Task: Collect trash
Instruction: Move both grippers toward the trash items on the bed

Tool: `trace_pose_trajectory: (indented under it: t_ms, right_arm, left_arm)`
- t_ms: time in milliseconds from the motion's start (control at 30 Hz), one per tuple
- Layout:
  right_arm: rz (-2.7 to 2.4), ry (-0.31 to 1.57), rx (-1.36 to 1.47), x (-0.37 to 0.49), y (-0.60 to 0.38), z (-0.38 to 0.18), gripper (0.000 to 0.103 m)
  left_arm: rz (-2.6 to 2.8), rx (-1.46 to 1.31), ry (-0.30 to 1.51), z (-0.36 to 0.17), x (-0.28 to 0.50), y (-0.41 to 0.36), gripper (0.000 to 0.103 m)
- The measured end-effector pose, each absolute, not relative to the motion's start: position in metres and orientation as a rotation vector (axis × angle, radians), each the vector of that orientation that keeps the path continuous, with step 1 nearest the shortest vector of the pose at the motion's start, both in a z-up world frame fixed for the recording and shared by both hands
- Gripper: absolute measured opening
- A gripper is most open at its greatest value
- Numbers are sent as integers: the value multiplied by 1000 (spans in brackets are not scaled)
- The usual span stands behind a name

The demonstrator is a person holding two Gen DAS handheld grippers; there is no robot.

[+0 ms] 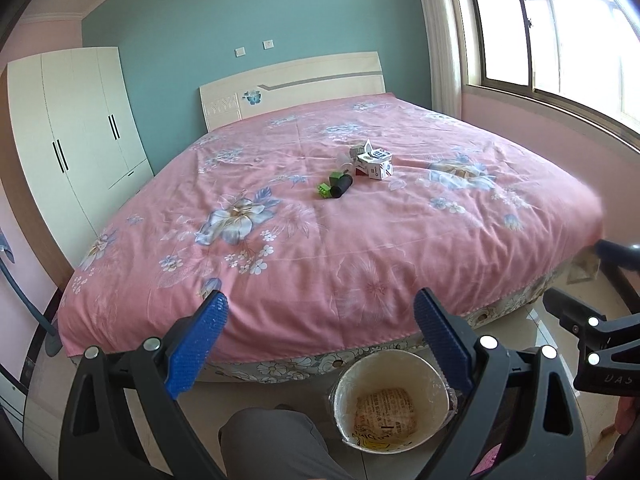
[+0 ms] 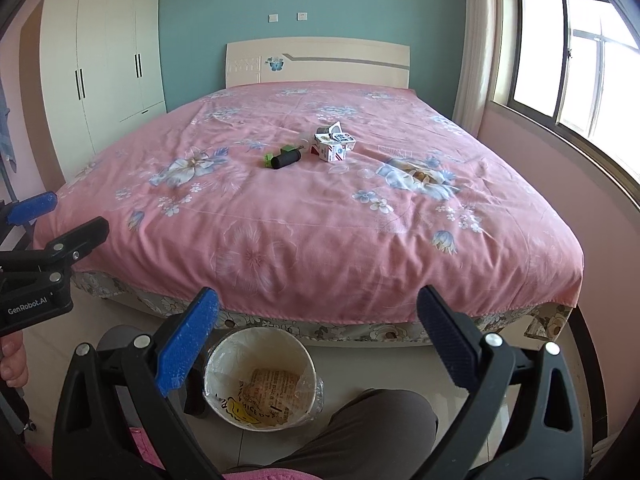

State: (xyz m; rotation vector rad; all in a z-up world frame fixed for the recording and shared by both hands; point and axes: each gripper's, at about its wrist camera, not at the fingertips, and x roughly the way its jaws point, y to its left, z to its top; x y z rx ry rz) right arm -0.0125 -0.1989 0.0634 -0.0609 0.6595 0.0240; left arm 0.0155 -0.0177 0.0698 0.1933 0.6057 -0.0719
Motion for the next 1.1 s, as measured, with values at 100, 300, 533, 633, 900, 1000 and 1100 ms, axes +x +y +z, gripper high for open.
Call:
trace_pose_trajectory:
  t_ms: [100, 300, 533, 633, 900, 1000, 1100]
  right_arm:
    - [25, 638, -72, -11, -198, 72, 97]
    - [37, 593, -73, -1, -198, 95, 97]
    - [40, 560, -94, 38, -205, 122, 97]
    - [39, 558, -105, 63, -211, 131, 97]
    - [61, 613, -110, 152, -228, 138, 97]
    - [72, 648, -104, 189, -236, 133, 97]
    - [48, 676, -111, 226, -244, 124, 97]
  left_arm:
    - [-80, 198, 599, 75, 17, -19, 96]
    - [-98, 214, 600, 82, 27, -24, 96]
    - [-96, 225, 597, 94, 62, -31, 96]
    - [-90, 224, 600, 100, 88, -32, 96]
    - [-88, 212, 643, 107, 172, -33, 96]
    - [-78, 225, 668, 100, 208, -37, 96]
    - [-84, 224, 715, 89, 243, -39, 96]
